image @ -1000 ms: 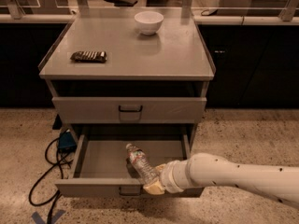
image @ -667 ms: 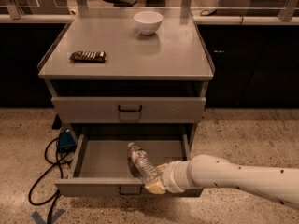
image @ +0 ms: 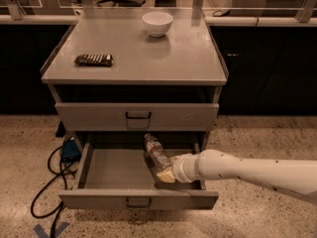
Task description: Place water bottle into middle drawer
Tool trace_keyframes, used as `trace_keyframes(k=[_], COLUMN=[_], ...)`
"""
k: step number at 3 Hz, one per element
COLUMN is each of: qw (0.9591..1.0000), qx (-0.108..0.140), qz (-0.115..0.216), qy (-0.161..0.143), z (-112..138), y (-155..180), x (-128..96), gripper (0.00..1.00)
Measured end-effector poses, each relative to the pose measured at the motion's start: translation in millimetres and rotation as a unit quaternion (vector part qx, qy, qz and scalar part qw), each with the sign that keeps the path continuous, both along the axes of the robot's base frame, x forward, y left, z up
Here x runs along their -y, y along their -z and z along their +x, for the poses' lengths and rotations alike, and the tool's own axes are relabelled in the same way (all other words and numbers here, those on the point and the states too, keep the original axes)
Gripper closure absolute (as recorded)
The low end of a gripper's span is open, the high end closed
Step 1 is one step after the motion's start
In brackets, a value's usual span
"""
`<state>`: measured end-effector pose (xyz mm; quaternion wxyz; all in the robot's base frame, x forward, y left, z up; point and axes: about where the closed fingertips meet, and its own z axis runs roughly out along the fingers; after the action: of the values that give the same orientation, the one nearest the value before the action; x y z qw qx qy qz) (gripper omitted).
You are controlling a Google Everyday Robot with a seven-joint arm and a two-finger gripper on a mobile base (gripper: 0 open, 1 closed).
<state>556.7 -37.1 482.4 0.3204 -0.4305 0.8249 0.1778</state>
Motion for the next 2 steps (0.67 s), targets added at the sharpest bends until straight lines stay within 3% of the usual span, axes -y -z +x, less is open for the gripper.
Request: trace_keyframes(k=[1,2], qw=[1.0,0.9995], qx=[0.0,-0.029], qz=[0.0,-0.008], qy=[0.0,0.0], z=[-0.3,16.7], y=[-0.1,9.6], x=[0.0,5.2], gripper=[1.0,1.0])
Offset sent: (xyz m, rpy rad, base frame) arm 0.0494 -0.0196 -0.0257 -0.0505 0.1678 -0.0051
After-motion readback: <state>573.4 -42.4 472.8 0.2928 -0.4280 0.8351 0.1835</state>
